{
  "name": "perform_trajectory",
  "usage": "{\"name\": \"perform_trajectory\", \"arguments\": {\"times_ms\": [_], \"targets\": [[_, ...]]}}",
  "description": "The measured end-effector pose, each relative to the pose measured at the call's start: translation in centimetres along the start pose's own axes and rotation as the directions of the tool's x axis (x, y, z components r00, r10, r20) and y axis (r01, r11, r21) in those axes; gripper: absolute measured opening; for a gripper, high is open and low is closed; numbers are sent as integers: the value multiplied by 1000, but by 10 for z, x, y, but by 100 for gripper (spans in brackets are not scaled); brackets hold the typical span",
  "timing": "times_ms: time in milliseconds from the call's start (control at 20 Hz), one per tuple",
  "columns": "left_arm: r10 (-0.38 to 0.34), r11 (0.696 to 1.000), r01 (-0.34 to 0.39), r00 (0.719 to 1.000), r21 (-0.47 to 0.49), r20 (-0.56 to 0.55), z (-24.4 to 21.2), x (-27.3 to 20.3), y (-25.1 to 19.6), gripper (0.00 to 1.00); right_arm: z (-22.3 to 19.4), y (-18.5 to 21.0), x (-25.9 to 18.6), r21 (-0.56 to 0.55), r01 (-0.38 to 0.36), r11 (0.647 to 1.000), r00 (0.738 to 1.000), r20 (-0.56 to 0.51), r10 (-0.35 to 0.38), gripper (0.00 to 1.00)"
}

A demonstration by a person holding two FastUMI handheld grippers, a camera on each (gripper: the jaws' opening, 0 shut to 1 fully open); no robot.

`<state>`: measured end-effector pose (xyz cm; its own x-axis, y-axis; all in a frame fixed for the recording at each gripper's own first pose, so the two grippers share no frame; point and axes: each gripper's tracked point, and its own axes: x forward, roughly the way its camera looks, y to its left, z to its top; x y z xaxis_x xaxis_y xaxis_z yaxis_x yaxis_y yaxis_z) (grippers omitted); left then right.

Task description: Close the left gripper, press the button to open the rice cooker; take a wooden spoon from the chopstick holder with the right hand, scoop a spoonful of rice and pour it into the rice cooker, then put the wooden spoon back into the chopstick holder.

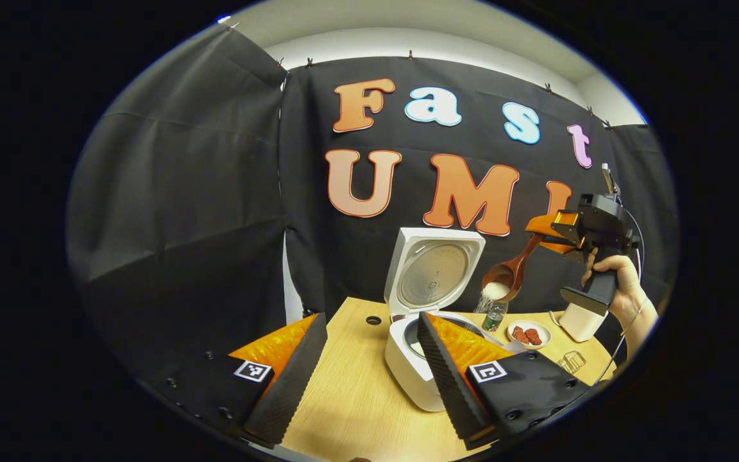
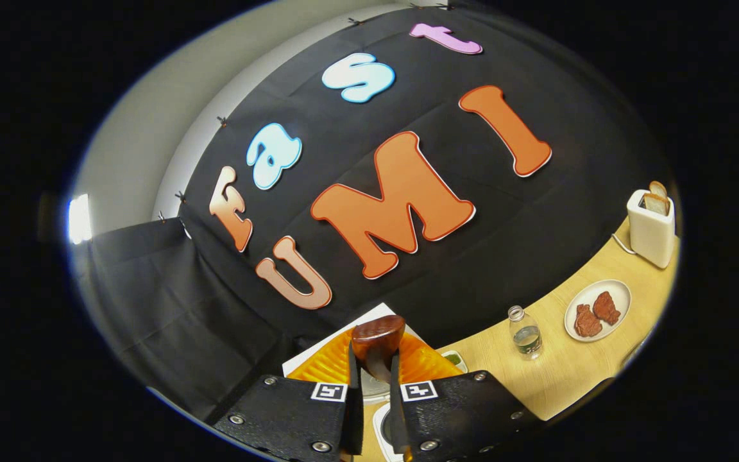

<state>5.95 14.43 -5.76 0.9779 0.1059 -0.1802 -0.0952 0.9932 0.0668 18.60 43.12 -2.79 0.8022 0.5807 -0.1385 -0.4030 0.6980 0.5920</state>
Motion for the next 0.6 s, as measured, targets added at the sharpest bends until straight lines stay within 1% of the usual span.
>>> {"name": "perform_trajectory", "arguments": {"times_ms": [250,450,600], "targets": [[-3,1000,3,1000,0,-1,-1,2,-1,96,-1,10,-1,-90,-20,996,1000,3,20,16],[-7,1000,7,1000,0,-3,-1,2,-3,96,-1,18,-3,-185,-37,982,999,6,38,16],[-7,1000,7,1000,1,-6,-2,3,-4,96,-2,24,-3,-228,-48,972,999,10,52,16]]}}
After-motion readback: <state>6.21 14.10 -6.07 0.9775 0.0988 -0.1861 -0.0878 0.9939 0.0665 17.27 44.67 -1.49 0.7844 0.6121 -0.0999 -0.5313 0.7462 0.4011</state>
